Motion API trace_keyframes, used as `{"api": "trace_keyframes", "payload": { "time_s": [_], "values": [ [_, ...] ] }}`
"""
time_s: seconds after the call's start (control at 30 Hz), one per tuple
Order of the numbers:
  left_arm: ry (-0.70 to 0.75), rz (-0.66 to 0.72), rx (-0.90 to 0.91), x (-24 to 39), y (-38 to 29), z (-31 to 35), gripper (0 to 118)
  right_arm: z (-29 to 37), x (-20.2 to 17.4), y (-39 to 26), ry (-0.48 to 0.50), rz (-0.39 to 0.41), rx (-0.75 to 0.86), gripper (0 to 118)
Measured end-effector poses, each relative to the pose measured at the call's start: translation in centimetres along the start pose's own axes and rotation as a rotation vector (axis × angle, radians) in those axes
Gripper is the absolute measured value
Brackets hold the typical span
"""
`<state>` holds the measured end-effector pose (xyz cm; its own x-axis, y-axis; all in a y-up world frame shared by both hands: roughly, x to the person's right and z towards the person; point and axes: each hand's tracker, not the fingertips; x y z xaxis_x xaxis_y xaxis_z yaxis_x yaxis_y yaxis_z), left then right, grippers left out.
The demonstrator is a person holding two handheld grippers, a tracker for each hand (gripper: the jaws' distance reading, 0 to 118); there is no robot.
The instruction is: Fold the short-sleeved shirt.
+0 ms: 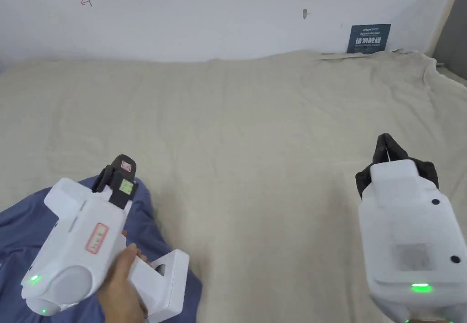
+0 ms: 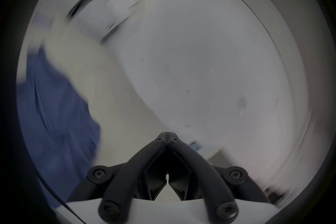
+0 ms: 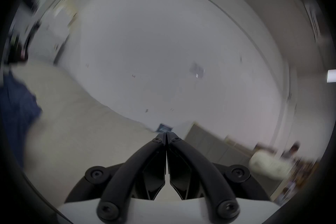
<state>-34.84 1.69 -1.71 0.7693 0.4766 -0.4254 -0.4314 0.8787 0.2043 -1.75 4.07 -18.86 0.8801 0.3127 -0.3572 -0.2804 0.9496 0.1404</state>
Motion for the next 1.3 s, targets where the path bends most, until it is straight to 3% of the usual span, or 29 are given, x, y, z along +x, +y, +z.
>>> {"api": "trace_keyframes", "payload": {
  "time_s": [0.1, 0.2, 0.33, 0.7, 1.3],
  "values": [
    [0.022, -0.36, 0.04, 3.0, -1.1, 0.1, 0, -0.5, 1.5, -0.5, 0.062, -0.249, -0.08, 0],
    [0.054, -0.587, 0.078, 4.2, -2.7, -0.3, 0, -0.5, 1.7, -0.8, 0.103, -0.379, -0.11, 0],
    [0.04, -0.679, 0.052, 4.4, -3.7, -0.8, 0, -0.4, 1.3, -0.6, 0.11, -0.37, -0.111, 0],
    [0.04, -0.618, 0.035, 3.8, -3.3, -0.8, 0, -0.3, 1.1, 0.1, 0.109, -0.358, -0.109, 0],
    [0.035, -0.634, 0.037, 3.9, -3.4, -0.8, 0, -0.4, 0.7, 0.6, 0.114, -0.356, -0.11, 0]
  ]
}}
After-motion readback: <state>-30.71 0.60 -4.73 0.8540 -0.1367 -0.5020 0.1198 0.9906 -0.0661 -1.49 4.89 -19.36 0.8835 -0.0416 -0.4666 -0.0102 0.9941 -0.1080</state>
